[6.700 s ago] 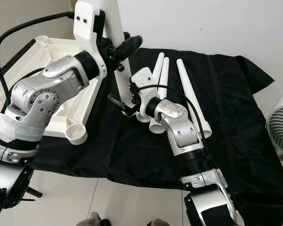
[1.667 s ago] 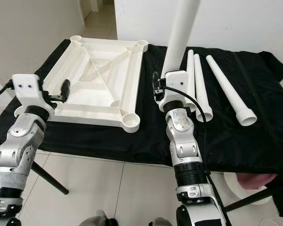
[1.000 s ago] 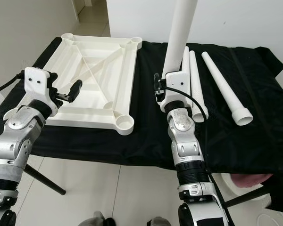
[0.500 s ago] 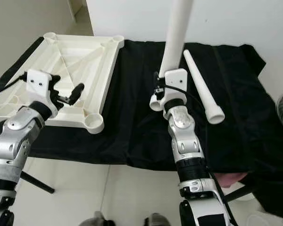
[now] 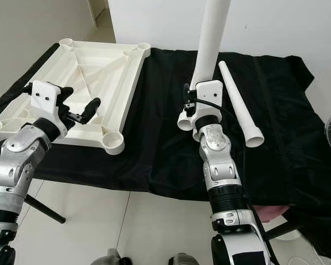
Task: Building children table
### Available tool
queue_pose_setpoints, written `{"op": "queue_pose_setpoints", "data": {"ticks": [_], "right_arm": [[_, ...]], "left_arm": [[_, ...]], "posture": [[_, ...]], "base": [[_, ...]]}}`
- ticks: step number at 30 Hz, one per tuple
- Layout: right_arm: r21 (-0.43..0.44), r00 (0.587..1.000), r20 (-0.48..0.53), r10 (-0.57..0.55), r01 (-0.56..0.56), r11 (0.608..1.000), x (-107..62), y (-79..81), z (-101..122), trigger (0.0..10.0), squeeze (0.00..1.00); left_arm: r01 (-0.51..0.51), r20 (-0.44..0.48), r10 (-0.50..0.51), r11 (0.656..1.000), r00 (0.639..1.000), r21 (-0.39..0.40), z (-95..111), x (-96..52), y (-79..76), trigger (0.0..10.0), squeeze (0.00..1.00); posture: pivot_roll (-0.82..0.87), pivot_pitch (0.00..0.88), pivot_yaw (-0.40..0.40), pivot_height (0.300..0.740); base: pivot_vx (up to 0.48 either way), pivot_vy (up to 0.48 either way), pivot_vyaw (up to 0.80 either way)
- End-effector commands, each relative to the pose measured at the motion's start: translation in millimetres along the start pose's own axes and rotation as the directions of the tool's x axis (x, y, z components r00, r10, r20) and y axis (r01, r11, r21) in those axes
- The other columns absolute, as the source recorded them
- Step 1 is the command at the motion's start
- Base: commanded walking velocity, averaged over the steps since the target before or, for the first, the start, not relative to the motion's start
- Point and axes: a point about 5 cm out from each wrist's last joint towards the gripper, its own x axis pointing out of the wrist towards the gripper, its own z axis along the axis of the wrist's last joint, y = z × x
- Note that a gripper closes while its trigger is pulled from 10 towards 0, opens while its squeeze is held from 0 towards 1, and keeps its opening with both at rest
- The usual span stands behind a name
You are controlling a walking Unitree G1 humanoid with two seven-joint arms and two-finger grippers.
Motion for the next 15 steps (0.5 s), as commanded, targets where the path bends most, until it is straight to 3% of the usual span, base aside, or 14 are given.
{"op": "queue_pose_setpoints", "data": {"ticks": [1, 7, 9, 15], "right_arm": [[-0.007, 1.0, 0.027, 0.01, -0.01, 1.0, 1.1, 1.9, 4.7, 10.0, 0.0], [-0.008, 1.0, 0.025, 0.01, -0.01, 1.0, 0.6, 1.8, 4.3, 10.0, 0.0], [-0.008, 1.0, 0.022, 0.008, -0.008, 1.0, -0.4, 1.2, 3.9, 10.0, 0.0], [-0.009, 1.0, 0.018, 0.005, -0.005, 1.0, -1.6, 0.5, 2.8, 10.0, 0.0]], "left_arm": [[0.102, -0.035, -0.102, 0.995, 0.994, 0.007, -7.2, -5.0, -3.3, 10.0, 0.0], [0.277, -0.09, -0.276, 0.961, 0.957, -0.005, -15.3, -12.3, -14.1, 10.0, 0.0], [0.354, -0.118, -0.353, 0.935, 0.928, -0.011, -18.4, -14.4, -17.8, 10.0, 0.0], [0.408, -0.174, -0.401, 0.913, 0.9, 0.009, -25.3, -11.7, -15.6, 10.0, 0.0]], "posture": [[-0.07, 0.051, 0.06, 0.74], [-0.07, 0.066, 0.062, 0.74], [-0.07, 0.066, 0.062, 0.74], [-0.07, 0.066, 0.062, 0.74]], "base": [[0.0, 0.0, 0.0], [0.0, 0.0, 0.0], [0.0, 0.0, 0.0], [0.0, 0.0, 0.0]]}}
